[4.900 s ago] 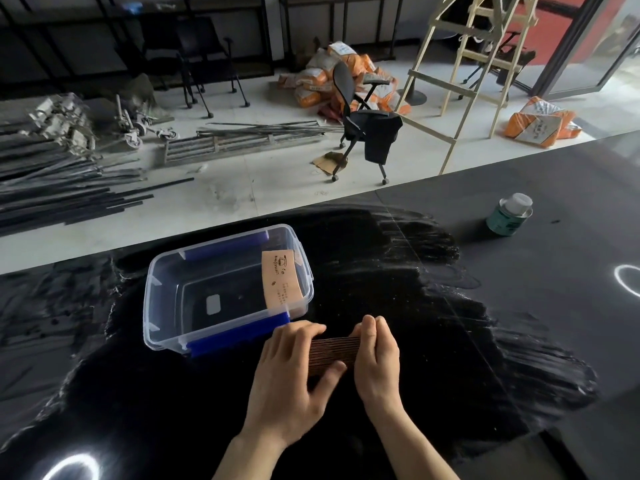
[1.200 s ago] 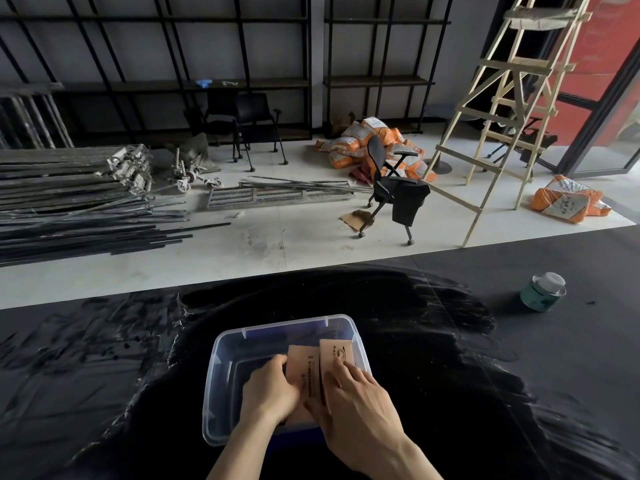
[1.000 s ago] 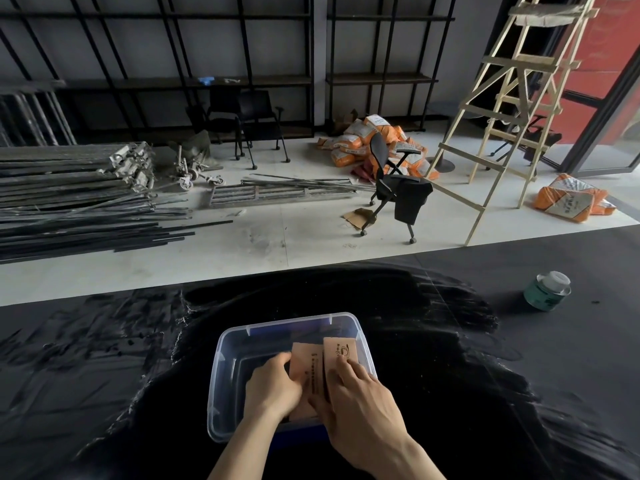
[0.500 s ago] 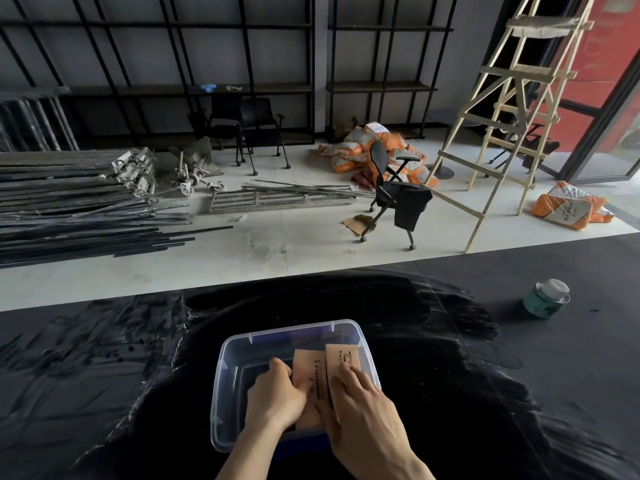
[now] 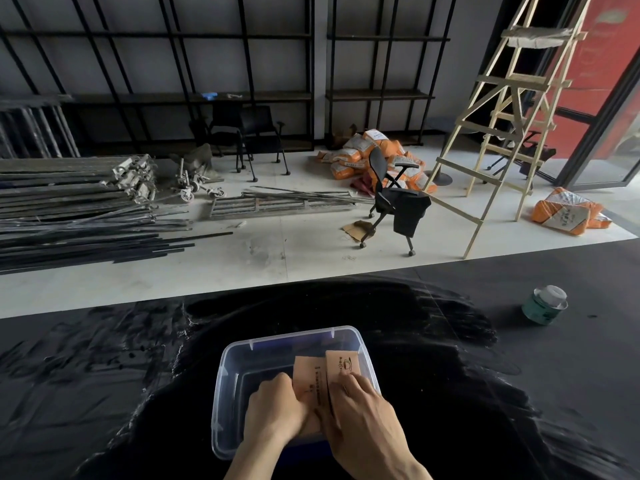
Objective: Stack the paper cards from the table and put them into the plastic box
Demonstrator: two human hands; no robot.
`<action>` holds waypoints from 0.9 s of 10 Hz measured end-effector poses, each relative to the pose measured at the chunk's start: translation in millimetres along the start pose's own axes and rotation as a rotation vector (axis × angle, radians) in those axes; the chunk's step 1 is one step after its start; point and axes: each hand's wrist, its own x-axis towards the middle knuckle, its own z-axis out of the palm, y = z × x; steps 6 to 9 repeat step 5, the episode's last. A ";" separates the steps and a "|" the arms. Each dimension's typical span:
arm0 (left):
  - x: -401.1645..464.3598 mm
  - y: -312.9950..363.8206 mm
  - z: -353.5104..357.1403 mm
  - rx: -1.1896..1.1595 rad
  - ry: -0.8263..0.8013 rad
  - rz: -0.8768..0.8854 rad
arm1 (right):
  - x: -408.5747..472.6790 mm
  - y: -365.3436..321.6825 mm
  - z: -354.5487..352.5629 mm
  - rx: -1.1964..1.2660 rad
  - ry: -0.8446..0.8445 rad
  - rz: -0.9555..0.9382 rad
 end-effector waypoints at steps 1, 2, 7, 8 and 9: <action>1.6 -2.8 -7.8 0.018 0.110 0.053 | 6.0 3.3 -13.2 0.046 0.073 -0.010; 4.7 -3.3 -20.1 0.058 0.231 0.095 | 18.9 10.0 -31.5 0.039 0.158 0.011; 10.2 -16.4 -74.2 0.309 0.506 0.297 | 64.5 43.9 -69.5 -0.101 0.094 0.176; 10.2 -16.4 -74.2 0.309 0.506 0.297 | 64.5 43.9 -69.5 -0.101 0.094 0.176; 10.2 -16.4 -74.2 0.309 0.506 0.297 | 64.5 43.9 -69.5 -0.101 0.094 0.176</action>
